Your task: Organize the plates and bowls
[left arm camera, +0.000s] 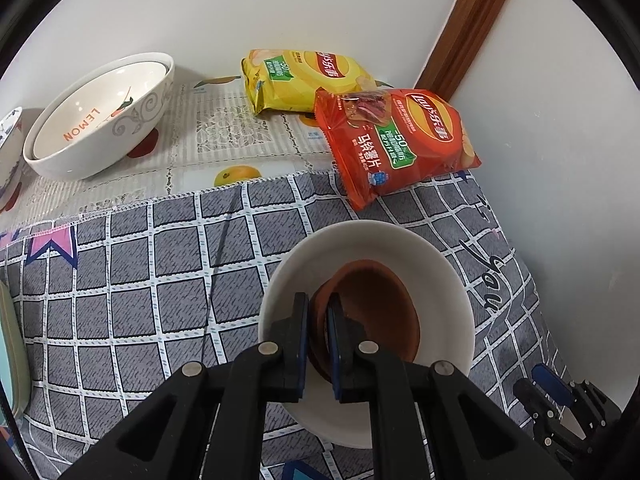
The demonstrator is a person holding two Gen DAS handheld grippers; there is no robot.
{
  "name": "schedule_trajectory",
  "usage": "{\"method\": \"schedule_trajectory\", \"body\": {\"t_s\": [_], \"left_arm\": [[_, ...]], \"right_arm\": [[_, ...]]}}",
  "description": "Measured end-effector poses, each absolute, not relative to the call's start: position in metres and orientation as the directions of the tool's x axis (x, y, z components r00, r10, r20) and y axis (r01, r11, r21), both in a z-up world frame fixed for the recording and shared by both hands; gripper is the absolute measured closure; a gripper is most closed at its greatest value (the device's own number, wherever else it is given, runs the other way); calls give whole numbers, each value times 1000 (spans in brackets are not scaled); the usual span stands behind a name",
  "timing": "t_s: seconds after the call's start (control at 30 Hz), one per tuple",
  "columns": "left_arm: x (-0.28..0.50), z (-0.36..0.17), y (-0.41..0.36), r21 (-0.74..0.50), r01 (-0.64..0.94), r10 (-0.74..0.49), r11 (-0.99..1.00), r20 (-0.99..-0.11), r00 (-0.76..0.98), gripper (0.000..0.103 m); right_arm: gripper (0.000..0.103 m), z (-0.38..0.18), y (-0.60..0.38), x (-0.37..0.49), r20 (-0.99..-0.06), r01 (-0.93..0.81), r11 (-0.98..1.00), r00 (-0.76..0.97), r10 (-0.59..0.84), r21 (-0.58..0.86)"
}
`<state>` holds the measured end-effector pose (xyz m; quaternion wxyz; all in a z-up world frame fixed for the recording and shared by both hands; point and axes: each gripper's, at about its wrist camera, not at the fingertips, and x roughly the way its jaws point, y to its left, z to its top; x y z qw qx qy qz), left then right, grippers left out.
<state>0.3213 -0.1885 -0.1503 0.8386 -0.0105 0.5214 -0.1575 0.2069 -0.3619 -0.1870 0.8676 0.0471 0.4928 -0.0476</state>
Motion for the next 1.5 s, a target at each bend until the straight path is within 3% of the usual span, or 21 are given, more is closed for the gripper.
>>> {"method": "schedule_trajectory", "body": {"t_s": [0.4,0.57,0.7,1.13,1.5], "left_arm": [[314,-144,-194,-158,312,-276,937,-882,381,81],[311,-128,-189,-151,309,-274,939,-870,410,81],[310,-116,-179,-149,290,-269,945,-860,434,72],[319,-131,-157,-173,245,-263,954,-877,403,72],[324,-150,-162,-125,256,-218,958,-900,378,72]], "right_arm": [[74,-172,-357,219,-839,101,991,544,17,85],[74,-159,-356,235,-812,74,983,575,97,169],[74,-152,-353,252,-792,46,969,586,172,244],[74,-177,-325,293,-835,1,965,501,226,261],[80,-197,-314,312,-880,29,979,444,168,201]]}}
